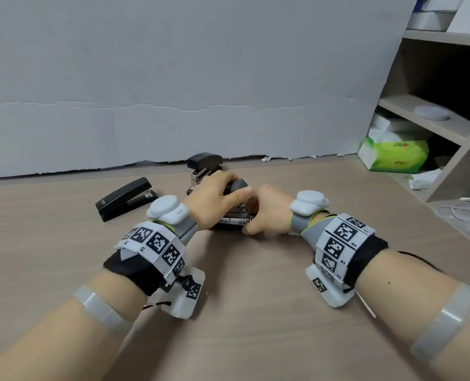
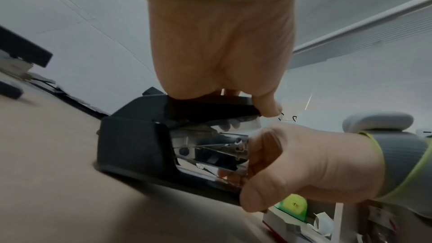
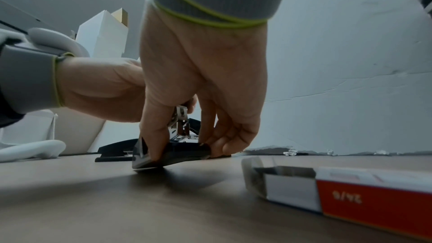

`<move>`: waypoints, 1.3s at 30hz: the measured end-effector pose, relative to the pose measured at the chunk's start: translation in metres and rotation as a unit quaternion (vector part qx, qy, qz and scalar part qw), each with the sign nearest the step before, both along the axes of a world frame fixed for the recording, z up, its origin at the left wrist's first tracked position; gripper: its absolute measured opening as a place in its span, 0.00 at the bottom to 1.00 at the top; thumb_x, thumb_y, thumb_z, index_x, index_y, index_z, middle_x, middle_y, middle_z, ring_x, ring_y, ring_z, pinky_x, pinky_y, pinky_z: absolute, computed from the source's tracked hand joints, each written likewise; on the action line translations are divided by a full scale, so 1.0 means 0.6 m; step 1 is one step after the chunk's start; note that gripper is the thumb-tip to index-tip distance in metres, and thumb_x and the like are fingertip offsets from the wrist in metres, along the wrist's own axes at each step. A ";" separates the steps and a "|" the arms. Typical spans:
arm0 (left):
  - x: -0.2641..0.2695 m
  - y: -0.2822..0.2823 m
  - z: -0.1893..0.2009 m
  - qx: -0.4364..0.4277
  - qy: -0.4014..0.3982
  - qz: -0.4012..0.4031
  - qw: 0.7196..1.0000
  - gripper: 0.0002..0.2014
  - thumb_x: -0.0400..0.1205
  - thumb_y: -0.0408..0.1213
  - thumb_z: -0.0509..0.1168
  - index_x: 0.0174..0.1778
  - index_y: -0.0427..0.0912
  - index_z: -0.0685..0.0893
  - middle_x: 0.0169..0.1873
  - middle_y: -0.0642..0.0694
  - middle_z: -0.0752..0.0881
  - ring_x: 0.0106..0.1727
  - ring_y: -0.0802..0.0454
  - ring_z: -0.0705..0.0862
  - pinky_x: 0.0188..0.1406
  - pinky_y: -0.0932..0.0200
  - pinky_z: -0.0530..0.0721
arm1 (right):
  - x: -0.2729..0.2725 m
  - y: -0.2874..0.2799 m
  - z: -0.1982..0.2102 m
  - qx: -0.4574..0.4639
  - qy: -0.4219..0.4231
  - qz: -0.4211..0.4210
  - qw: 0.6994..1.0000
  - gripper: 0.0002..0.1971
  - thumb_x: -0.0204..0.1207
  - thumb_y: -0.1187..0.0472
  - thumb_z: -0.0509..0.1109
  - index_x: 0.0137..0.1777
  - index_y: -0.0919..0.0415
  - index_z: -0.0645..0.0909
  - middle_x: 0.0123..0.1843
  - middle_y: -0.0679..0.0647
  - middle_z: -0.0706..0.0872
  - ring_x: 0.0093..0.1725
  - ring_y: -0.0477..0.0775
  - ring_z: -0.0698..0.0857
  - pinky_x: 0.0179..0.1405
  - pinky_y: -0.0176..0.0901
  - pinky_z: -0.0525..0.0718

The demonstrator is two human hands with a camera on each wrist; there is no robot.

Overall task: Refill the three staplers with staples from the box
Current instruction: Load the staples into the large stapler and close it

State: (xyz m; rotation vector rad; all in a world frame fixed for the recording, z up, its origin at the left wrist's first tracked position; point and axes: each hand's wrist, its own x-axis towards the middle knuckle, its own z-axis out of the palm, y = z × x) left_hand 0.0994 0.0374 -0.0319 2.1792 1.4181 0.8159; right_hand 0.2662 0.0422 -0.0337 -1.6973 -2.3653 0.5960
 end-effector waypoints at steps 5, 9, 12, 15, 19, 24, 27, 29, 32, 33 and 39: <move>-0.002 0.007 -0.007 -0.034 0.060 -0.027 0.997 0.22 0.79 0.62 0.61 0.60 0.50 0.82 0.54 0.47 0.77 0.60 0.48 0.77 0.65 0.50 0.75 | -0.001 -0.008 0.003 -0.003 0.042 0.019 0.999 0.23 0.54 0.53 0.82 0.47 0.50 0.75 0.40 0.52 0.85 0.38 0.56 0.85 0.35 0.49 0.85; -0.006 0.000 -0.003 -0.061 0.025 -0.046 0.997 0.15 0.84 0.57 0.57 0.52 0.55 0.85 0.55 0.48 0.78 0.65 0.51 0.75 0.71 0.53 0.72 | -0.001 -0.004 -0.009 -0.001 0.036 0.012 0.999 0.40 0.48 0.46 0.81 0.64 0.44 0.71 0.43 0.47 0.84 0.46 0.55 0.85 0.43 0.51 0.87; -0.023 0.001 0.000 -0.031 -0.030 0.050 0.998 0.23 0.79 0.60 0.53 0.48 0.49 0.86 0.52 0.41 0.83 0.63 0.45 0.78 0.67 0.47 0.75 | -0.004 -0.009 -0.011 -0.012 0.021 -0.003 1.000 0.54 0.50 0.47 0.83 0.78 0.49 0.60 0.52 0.50 0.84 0.55 0.57 0.82 0.54 0.54 0.85; -0.046 0.000 0.002 -0.032 -0.011 0.197 0.980 0.20 0.77 0.53 0.58 0.39 0.39 0.84 0.36 0.39 0.83 0.44 0.40 0.80 0.44 0.48 0.80 | -0.010 -0.015 -0.012 -0.023 0.019 -0.002 1.000 0.59 0.48 0.42 0.84 0.79 0.50 0.57 0.54 0.51 0.84 0.57 0.58 0.81 0.57 0.56 0.84; -0.060 -0.015 0.003 -0.186 -0.027 0.251 0.950 0.28 0.78 0.62 0.63 0.37 0.36 0.82 0.35 0.39 0.83 0.42 0.39 0.85 0.43 0.53 0.83 | -0.014 -0.030 0.005 -0.126 0.082 0.012 0.988 0.46 0.55 0.45 0.86 0.73 0.50 0.69 0.51 0.56 0.90 0.45 0.55 0.88 0.51 0.60 0.90; -0.045 -0.035 0.008 -0.221 -0.057 0.218 0.949 0.21 0.82 0.55 0.65 0.31 0.44 0.75 0.29 0.47 0.75 0.35 0.49 0.74 0.35 0.54 0.75 | -0.004 -0.049 0.035 -0.285 0.201 0.006 0.937 0.28 0.68 0.38 0.77 0.61 0.57 0.83 0.52 0.69 0.91 0.49 0.68 0.92 0.57 0.64 0.88; -0.043 -0.041 0.009 -0.224 -0.044 0.208 0.951 0.19 0.84 0.54 0.62 0.35 0.42 0.77 0.29 0.48 0.75 0.35 0.50 0.76 0.32 0.56 0.73 | -0.005 -0.044 0.036 -0.315 0.216 -0.032 0.924 0.33 0.73 0.33 0.69 0.62 0.63 0.83 0.53 0.71 0.90 0.51 0.71 0.91 0.59 0.65 0.87; -0.041 -0.041 0.006 -0.229 -0.041 0.199 0.952 0.20 0.83 0.54 0.63 0.48 0.38 0.82 0.36 0.45 0.82 0.45 0.44 0.81 0.38 0.57 0.72 | -0.008 -0.043 0.029 -0.305 0.206 -0.039 0.929 0.31 0.75 0.39 0.71 0.63 0.67 0.82 0.52 0.71 0.91 0.51 0.70 0.91 0.59 0.66 0.87; -0.037 -0.046 0.002 -0.232 0.015 0.208 0.950 0.28 0.82 0.57 0.63 0.63 0.34 0.80 0.53 0.39 0.84 0.52 0.41 0.81 0.42 0.55 0.72 | -0.010 -0.049 0.018 -0.287 0.207 -0.038 0.934 0.25 0.76 0.48 0.74 0.61 0.70 0.81 0.50 0.68 0.91 0.47 0.66 0.91 0.56 0.62 0.89; -0.036 -0.046 0.000 -0.234 0.024 0.210 0.949 0.29 0.82 0.58 0.63 0.64 0.34 0.79 0.54 0.39 0.83 0.52 0.41 0.81 0.42 0.55 0.73 | -0.010 -0.050 0.016 -0.286 0.210 -0.038 0.934 0.24 0.76 0.49 0.75 0.60 0.70 0.81 0.49 0.68 0.90 0.46 0.65 0.91 0.55 0.60 0.89; -0.033 -0.046 0.000 -0.225 0.040 0.211 0.950 0.29 0.82 0.58 0.63 0.60 0.32 0.80 0.47 0.41 0.82 0.47 0.43 0.80 0.45 0.55 0.72 | -0.013 -0.059 0.016 -0.274 0.218 -0.040 0.936 0.19 0.77 0.50 0.75 0.54 0.67 0.82 0.43 0.64 0.90 0.42 0.62 0.89 0.51 0.56 0.90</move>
